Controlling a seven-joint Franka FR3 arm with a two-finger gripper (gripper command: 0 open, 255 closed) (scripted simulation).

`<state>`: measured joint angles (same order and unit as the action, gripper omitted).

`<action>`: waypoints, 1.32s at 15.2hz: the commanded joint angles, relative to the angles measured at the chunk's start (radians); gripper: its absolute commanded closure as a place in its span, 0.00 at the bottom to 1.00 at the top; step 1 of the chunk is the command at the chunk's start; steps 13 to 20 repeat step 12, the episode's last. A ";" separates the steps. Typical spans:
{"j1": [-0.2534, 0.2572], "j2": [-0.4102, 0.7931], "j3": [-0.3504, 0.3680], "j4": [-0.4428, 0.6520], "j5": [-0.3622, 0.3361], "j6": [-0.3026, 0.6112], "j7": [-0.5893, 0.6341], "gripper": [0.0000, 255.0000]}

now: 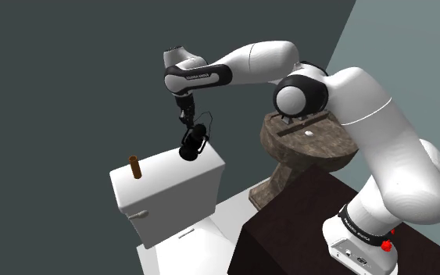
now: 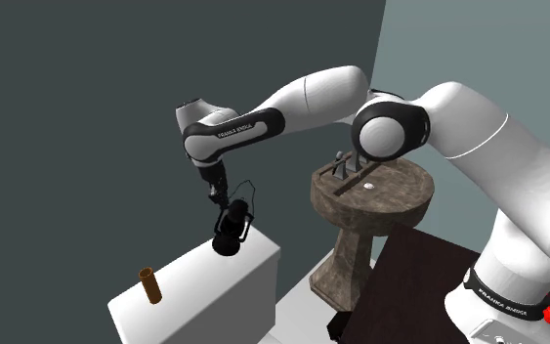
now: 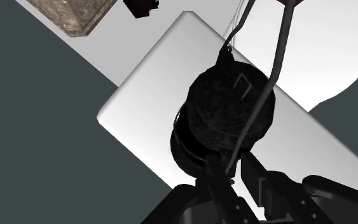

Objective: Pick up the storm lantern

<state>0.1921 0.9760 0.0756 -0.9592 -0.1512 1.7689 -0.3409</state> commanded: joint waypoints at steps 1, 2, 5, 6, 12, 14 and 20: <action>-0.001 -0.016 0.001 -0.003 0.001 -0.012 -0.002 1.00; -0.001 -0.021 0.001 0.003 0.001 -0.022 -0.002 1.00; 0.000 -0.033 0.001 0.022 0.002 -0.053 -0.006 1.00; 0.001 -0.036 0.001 0.030 0.003 -0.064 -0.007 1.00; 0.002 -0.045 0.002 0.069 0.004 -0.112 -0.011 1.00; 0.002 -0.045 0.002 0.069 0.004 -0.112 -0.011 1.00; 0.002 -0.045 0.002 0.069 0.004 -0.112 -0.011 1.00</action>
